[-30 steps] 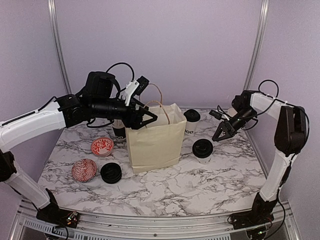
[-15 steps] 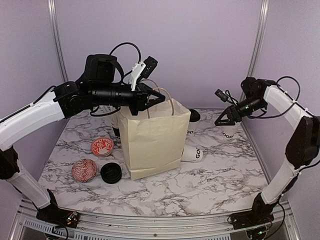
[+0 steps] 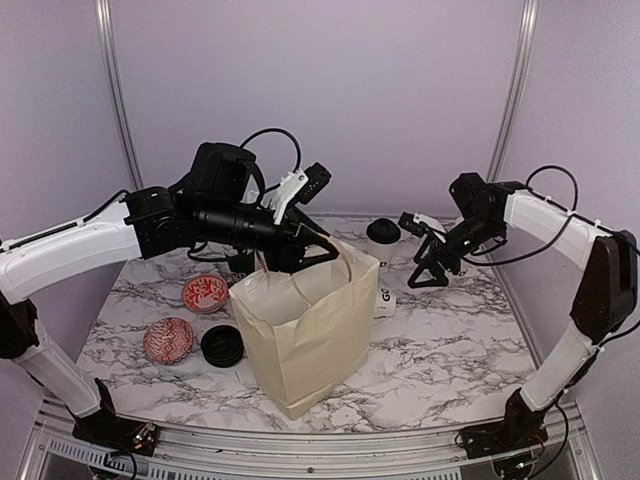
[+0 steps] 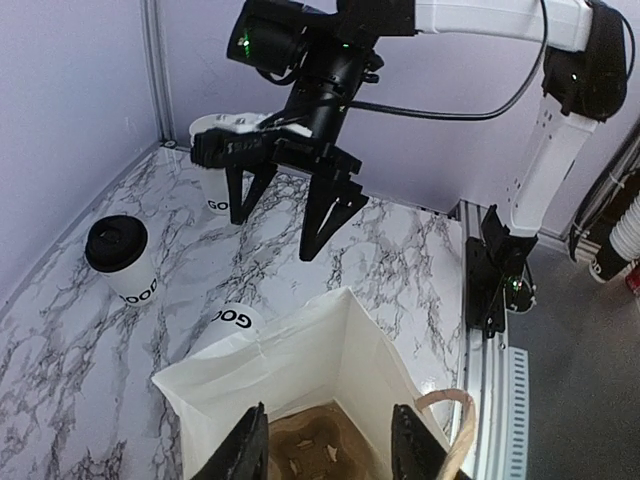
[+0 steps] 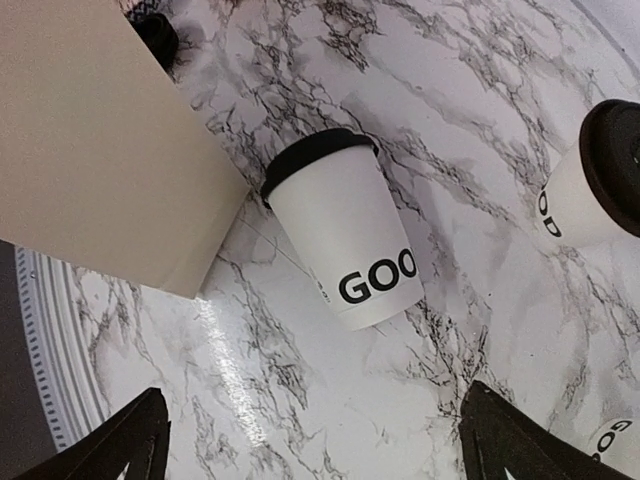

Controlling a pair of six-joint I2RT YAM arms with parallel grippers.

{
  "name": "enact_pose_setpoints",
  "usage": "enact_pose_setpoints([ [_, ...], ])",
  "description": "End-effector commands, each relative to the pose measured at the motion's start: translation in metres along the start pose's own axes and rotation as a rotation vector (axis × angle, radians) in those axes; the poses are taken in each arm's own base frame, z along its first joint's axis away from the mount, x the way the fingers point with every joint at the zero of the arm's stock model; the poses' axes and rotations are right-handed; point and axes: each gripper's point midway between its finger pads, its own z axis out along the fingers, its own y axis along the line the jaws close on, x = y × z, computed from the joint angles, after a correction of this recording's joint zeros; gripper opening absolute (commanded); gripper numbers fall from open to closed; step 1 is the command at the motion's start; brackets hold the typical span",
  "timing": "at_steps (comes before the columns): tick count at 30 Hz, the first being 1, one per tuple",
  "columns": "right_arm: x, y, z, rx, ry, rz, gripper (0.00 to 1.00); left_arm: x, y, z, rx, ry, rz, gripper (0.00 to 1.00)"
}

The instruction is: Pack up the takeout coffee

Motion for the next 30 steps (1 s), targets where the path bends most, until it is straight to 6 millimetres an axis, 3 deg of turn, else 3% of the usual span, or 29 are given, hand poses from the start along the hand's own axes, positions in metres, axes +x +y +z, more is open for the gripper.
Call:
enact_pose_setpoints([
  [1,0.0,-0.023,0.03,0.148,0.07,-0.222,0.99,-0.012,-0.019,-0.015,0.037,-0.032,0.03,0.54],
  [4,-0.003,-0.029,0.054,0.178,0.113,-0.313,0.99,-0.021,-0.029,-0.023,0.054,-0.046,0.04,0.66],
  [9,-0.016,-0.056,0.09,0.213,0.165,-0.361,0.99,-0.033,-0.048,-0.044,0.105,-0.064,0.049,0.84],
  [16,-0.014,-0.085,0.141,0.232,0.241,-0.391,0.98,-0.054,-0.065,-0.079,0.119,-0.124,0.046,0.85],
  [20,-0.004,-0.091,0.159,0.205,0.277,-0.361,0.87,-0.068,-0.056,-0.094,0.034,-0.168,0.045,0.85],
  [24,-0.008,-0.086,0.154,0.196,0.259,-0.343,0.69,-0.077,-0.026,-0.103,-0.153,-0.193,0.048,0.85],
  [30,-0.029,-0.053,0.108,0.19,0.145,-0.319,0.63,-0.089,0.005,-0.108,-0.337,-0.203,0.108,0.94],
])
